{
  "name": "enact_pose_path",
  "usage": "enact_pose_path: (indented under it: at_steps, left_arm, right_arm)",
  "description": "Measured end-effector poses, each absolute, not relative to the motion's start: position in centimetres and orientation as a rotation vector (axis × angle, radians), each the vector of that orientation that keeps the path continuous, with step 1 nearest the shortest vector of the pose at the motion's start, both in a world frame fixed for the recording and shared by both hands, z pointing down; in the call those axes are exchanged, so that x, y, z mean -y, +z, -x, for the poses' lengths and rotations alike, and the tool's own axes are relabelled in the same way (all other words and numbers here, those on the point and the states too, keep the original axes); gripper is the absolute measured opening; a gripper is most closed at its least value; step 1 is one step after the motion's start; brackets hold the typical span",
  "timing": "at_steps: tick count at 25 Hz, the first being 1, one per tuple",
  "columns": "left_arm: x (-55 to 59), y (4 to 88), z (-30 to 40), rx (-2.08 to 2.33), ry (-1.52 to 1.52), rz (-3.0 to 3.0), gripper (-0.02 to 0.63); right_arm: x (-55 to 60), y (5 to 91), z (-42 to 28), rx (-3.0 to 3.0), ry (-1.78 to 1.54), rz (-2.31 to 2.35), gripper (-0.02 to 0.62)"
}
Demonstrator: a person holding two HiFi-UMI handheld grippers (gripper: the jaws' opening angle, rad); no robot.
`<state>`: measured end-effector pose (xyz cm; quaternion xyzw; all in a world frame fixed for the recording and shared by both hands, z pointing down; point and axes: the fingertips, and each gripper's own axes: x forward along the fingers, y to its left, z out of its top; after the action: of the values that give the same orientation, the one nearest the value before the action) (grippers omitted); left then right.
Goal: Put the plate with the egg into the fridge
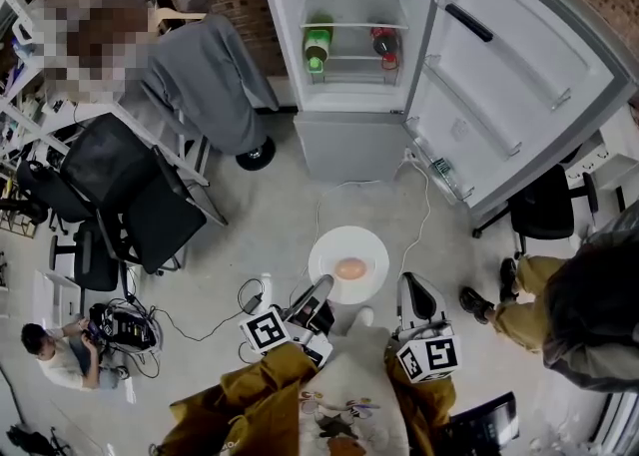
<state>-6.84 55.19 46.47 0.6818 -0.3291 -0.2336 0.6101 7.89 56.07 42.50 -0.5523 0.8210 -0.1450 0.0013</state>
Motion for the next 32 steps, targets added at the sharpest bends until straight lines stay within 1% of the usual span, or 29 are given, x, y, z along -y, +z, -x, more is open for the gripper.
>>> enact_pose_path:
  at_steps: [10,21,32]
  left_arm:
    - [-55.3,46.9,3.0,0.782,-0.538,-1.577,0.026]
    - [-54.8,47.4,0.9,0.813,-0.583,-1.543,0.026]
    - [-50.8,48.9,2.3,0.839,-0.587,-1.498,0.026]
  right_arm:
    - [-55.5,44.0,-11.8,-2.590,-0.501,1.690,0.006]
    - [-54.5,45.9,-14.8,-2.578,-0.582,1.654,0.006]
    - [-50.2,46.2,-13.5,-2.619,-0.593,1.652,0.006]
